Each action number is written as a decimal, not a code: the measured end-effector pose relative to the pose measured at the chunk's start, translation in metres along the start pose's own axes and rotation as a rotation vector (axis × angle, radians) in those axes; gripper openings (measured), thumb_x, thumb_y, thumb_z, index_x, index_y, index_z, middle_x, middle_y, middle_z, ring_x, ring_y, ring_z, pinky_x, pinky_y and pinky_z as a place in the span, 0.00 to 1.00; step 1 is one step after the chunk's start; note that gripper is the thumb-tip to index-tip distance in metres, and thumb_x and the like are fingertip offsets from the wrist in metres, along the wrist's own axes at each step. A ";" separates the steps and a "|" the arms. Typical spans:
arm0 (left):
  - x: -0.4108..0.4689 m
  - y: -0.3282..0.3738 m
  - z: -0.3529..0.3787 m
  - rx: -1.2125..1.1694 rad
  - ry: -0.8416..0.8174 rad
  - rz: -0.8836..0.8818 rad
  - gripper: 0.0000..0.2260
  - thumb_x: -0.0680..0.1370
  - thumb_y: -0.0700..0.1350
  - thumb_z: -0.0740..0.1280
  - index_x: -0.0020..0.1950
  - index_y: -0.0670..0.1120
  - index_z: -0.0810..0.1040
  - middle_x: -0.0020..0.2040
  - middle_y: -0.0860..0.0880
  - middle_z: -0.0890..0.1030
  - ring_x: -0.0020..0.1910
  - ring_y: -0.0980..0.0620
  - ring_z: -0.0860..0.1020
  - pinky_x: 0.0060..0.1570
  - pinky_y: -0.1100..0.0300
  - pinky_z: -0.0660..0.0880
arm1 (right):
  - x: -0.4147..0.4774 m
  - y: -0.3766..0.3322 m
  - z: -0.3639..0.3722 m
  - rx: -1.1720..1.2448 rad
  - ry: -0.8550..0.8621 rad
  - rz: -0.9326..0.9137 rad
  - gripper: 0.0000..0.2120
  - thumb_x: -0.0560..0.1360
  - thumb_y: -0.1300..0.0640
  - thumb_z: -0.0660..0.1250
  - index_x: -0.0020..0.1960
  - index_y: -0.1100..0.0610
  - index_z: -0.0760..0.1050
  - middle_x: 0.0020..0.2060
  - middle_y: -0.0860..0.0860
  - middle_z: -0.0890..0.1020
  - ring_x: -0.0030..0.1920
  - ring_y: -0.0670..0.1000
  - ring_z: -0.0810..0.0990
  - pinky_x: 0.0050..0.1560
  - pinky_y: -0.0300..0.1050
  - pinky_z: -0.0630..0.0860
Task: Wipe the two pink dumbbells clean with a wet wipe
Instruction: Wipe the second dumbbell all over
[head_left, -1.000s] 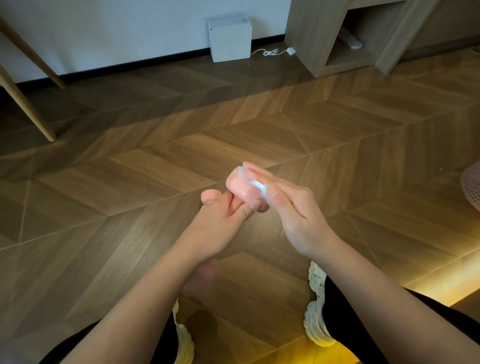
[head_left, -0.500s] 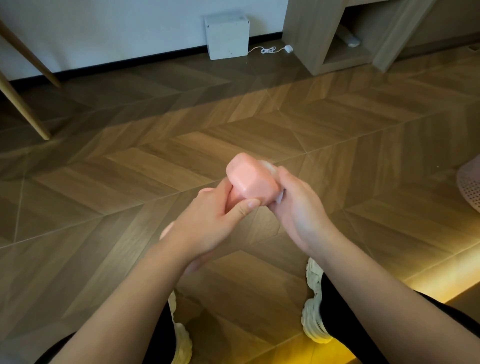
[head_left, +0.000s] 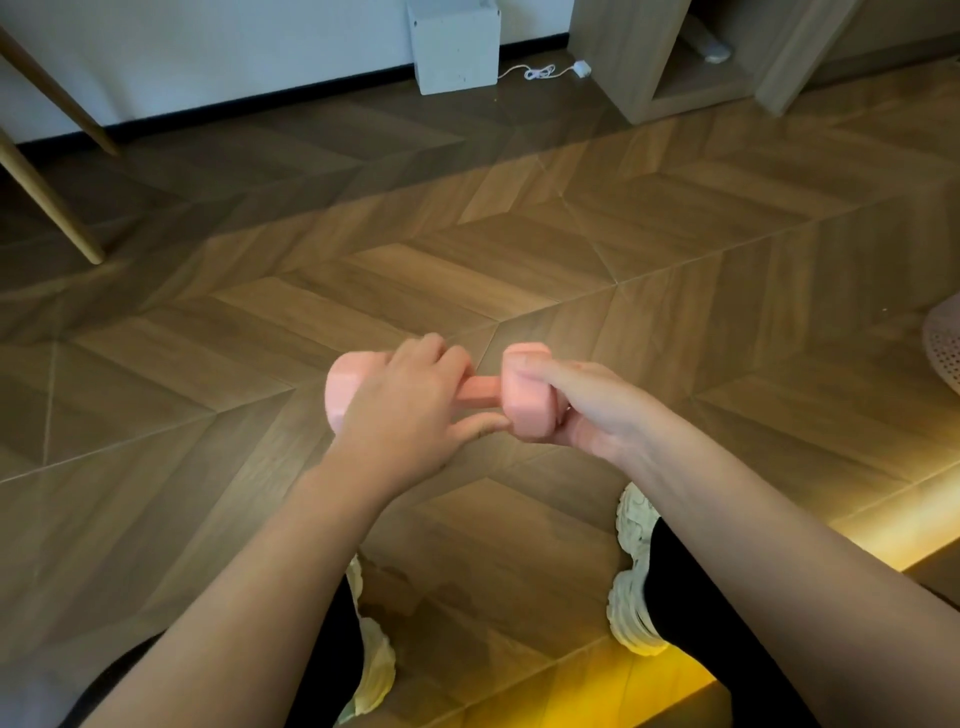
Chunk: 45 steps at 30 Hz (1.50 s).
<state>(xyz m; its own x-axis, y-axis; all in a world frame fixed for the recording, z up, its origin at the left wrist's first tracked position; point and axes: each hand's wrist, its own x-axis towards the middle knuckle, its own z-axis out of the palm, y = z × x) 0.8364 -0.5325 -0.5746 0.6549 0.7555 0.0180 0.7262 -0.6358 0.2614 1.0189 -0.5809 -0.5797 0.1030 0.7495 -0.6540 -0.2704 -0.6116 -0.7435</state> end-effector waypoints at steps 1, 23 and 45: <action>-0.002 0.002 0.000 -0.045 0.123 0.001 0.27 0.71 0.68 0.61 0.53 0.46 0.79 0.50 0.48 0.78 0.52 0.47 0.76 0.55 0.52 0.66 | 0.002 -0.002 0.001 0.049 0.040 0.003 0.08 0.74 0.54 0.72 0.50 0.57 0.78 0.44 0.54 0.83 0.42 0.52 0.82 0.40 0.48 0.81; 0.021 0.001 -0.038 -2.141 0.721 -0.848 0.16 0.79 0.43 0.64 0.33 0.49 0.64 0.26 0.53 0.61 0.24 0.54 0.61 0.28 0.61 0.65 | -0.031 0.020 0.046 -0.372 -0.019 -0.912 0.24 0.73 0.53 0.74 0.67 0.58 0.77 0.63 0.48 0.80 0.66 0.43 0.76 0.60 0.33 0.73; 0.023 0.004 -0.040 -2.185 0.618 -0.705 0.17 0.78 0.41 0.59 0.32 0.50 0.59 0.24 0.53 0.58 0.23 0.54 0.57 0.26 0.61 0.60 | -0.033 -0.004 0.037 0.045 -0.371 -0.105 0.35 0.69 0.45 0.72 0.73 0.50 0.67 0.60 0.54 0.80 0.54 0.55 0.80 0.54 0.55 0.80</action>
<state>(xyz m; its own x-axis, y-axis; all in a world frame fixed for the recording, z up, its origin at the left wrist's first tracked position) 0.8464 -0.5116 -0.5349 0.0920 0.8995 -0.4272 -0.7355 0.3506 0.5798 0.9812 -0.5935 -0.5497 -0.2189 0.8534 -0.4732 -0.3190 -0.5209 -0.7918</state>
